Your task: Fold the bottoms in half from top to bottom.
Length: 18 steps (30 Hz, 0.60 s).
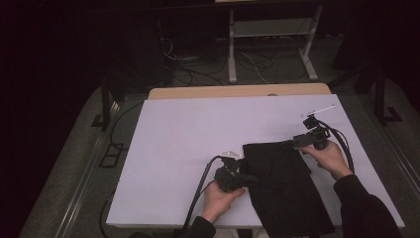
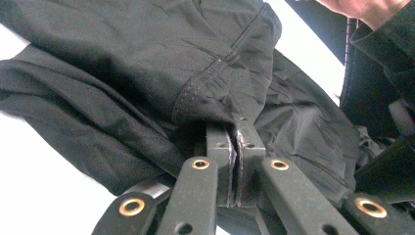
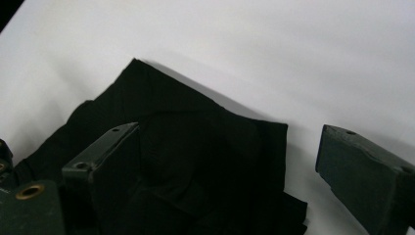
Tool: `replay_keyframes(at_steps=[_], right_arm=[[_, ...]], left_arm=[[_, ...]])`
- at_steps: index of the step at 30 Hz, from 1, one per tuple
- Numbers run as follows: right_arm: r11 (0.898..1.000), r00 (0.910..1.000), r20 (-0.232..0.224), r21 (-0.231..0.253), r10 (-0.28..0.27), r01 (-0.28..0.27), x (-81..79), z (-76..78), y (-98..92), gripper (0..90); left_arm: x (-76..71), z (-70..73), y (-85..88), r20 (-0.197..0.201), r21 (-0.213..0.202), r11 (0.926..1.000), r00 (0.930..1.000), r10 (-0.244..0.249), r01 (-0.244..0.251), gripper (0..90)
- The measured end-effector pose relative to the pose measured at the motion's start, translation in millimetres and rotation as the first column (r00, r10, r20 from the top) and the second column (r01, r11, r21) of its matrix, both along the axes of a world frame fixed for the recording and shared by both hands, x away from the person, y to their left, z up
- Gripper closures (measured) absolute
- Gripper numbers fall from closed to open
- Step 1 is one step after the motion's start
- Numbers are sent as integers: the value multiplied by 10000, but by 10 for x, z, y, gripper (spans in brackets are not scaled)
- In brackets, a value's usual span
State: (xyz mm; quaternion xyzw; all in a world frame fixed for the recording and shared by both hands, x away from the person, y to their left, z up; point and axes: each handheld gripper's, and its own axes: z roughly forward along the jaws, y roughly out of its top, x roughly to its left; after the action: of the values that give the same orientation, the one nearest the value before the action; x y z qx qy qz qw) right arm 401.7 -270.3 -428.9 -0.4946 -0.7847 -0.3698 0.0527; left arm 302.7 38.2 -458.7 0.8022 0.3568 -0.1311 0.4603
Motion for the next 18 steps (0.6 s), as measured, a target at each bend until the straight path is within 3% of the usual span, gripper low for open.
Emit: replay_keyframes(at_steps=[8, 18], right_arm=[[9995, 9994, -230, -166, 274, -278, 9, -61, 35, 134], [9992, 9983, -412, 35, 407, -406, 10, -128, -3, 229]], left_arm=[[-1, -8, 3, -10, -22, 10000, 10000, 8, -8, 863], [-4, -25, -6, -60, -32, 10000, 10000, 23, -23, 863]])
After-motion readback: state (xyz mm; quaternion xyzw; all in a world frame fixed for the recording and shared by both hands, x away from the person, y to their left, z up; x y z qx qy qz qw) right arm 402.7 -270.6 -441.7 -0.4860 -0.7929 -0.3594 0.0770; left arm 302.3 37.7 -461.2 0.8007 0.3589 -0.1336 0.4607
